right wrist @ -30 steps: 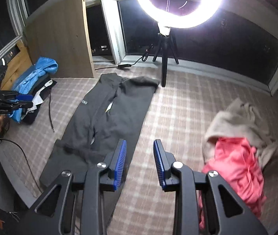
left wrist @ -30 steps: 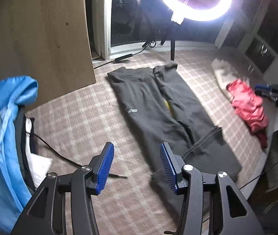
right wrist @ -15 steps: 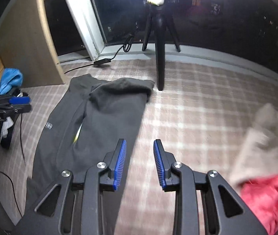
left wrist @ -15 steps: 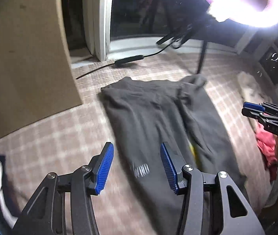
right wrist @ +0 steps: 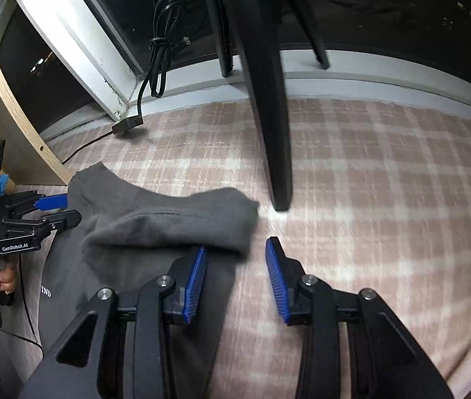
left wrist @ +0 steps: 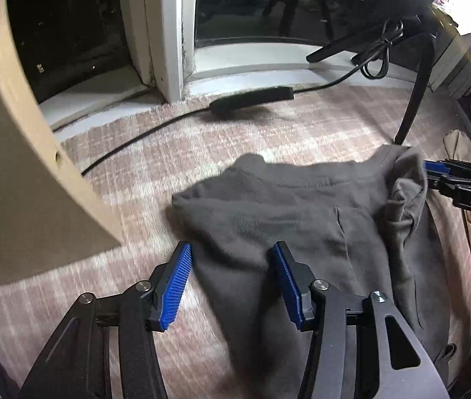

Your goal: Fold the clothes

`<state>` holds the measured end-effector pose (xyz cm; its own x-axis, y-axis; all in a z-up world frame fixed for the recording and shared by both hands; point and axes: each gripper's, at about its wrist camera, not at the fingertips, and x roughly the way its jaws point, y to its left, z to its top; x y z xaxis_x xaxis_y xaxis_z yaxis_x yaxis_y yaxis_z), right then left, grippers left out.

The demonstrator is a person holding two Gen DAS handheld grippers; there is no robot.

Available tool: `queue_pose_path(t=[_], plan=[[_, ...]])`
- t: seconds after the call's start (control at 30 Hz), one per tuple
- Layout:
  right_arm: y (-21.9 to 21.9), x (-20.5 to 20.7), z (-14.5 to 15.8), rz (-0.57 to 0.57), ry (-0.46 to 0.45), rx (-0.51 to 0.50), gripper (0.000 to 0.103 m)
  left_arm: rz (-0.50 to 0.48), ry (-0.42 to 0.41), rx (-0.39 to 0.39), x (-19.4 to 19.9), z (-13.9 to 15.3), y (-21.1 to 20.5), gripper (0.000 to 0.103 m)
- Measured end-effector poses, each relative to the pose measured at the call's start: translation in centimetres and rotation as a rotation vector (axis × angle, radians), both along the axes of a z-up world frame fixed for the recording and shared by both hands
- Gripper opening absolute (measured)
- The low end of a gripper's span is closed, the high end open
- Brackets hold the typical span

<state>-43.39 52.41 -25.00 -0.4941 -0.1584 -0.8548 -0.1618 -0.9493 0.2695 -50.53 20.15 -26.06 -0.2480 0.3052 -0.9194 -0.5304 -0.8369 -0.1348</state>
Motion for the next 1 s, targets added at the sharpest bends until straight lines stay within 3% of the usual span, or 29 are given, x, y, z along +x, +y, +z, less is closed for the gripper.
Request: queue_pose_path(t=[0.33, 0.4, 0.47, 0.5, 0.7, 0.9, 1.0], plan=[[-1.1, -2.3, -0.4, 0.084, 0.001, 0.022, 0.036, -0.058, 0.042, -0.023, 0.0, -0.2, 1.7, 0.047], [-1.3, -2.4, -0.4, 0.103, 0.009, 0.03, 0.036, -0.077, 0.062, -0.023, 0.3, -0.2, 1.9, 0.039], [-1.5, -2.4, -0.3, 0.117, 0.027, 0.037, 0.025, -0.086, 0.062, -0.003, 0.5, 0.0, 1.8, 0.016], [-1.6, -2.3, -0.1, 0.118, 0.039, 0.036, 0.014, -0.091, 0.062, 0.007, 0.6, 0.1, 1.8, 0.011], [-1.6, -1.3, 2.0, 0.105, 0.123, 0.005, 0.008, -0.094, 0.086, 0.119, 1.9, 3.7, 0.8, 0.008], [-2.2, 1.5, 7.2, 0.117, 0.224, -0.008, 0.008, -0.117, 0.125, 0.187, 4.3, 8.7, -1.1, 0.008], [-3.4, 4.1, 10.1, 0.136, 0.265, 0.008, 0.008, -0.14, 0.16, 0.193, 7.4, 11.2, -1.6, 0.008]])
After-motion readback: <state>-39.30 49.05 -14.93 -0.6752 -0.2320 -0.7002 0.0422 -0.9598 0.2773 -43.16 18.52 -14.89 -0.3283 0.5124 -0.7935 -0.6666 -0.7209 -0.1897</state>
